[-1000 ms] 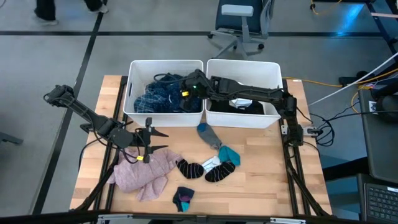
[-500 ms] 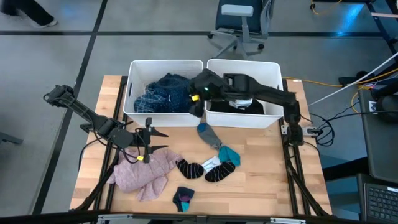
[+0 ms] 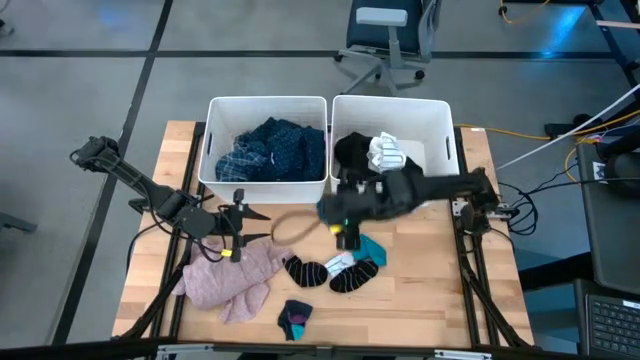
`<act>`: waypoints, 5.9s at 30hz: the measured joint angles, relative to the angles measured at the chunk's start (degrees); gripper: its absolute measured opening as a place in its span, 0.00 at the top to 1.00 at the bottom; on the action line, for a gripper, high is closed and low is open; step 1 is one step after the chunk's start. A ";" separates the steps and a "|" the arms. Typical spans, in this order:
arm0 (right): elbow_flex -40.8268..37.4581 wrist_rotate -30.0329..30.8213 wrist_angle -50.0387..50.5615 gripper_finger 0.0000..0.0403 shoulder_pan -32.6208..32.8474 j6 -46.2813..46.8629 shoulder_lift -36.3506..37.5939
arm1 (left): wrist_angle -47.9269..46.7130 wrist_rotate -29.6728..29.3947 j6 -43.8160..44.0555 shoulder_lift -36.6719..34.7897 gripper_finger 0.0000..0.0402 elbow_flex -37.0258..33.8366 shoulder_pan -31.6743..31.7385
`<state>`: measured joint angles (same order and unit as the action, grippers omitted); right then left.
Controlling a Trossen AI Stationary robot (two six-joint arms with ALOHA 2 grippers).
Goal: Sort clothes
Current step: Put the right black sock into the right white bin, then put the black sock into the right white bin
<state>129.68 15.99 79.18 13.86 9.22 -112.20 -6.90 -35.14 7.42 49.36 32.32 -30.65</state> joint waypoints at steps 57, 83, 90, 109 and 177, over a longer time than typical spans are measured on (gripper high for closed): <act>-49.36 -5.11 -48.70 0.37 16.14 19.21 -1.44 | 0.10 0.00 -0.33 0.00 0.55 0.00 0.00; -44.16 -3.53 -41.74 0.98 16.16 12.83 -1.44 | 0.16 0.00 -0.35 0.02 0.55 0.00 0.00; -31.61 1.28 -28.91 0.97 16.14 6.49 -1.42 | 0.16 0.00 -0.35 0.02 0.55 0.00 0.00; -18.68 34.95 -9.05 0.97 11.98 0.56 15.87 | 0.31 0.00 -0.44 0.02 0.55 0.00 0.00; -18.73 14.18 -15.15 0.41 11.90 8.57 -3.01 | 0.05 0.00 -0.35 0.02 0.55 0.00 0.01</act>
<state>110.95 30.17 64.03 25.76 17.80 -115.21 -6.85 -35.14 7.07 49.39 32.32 -30.65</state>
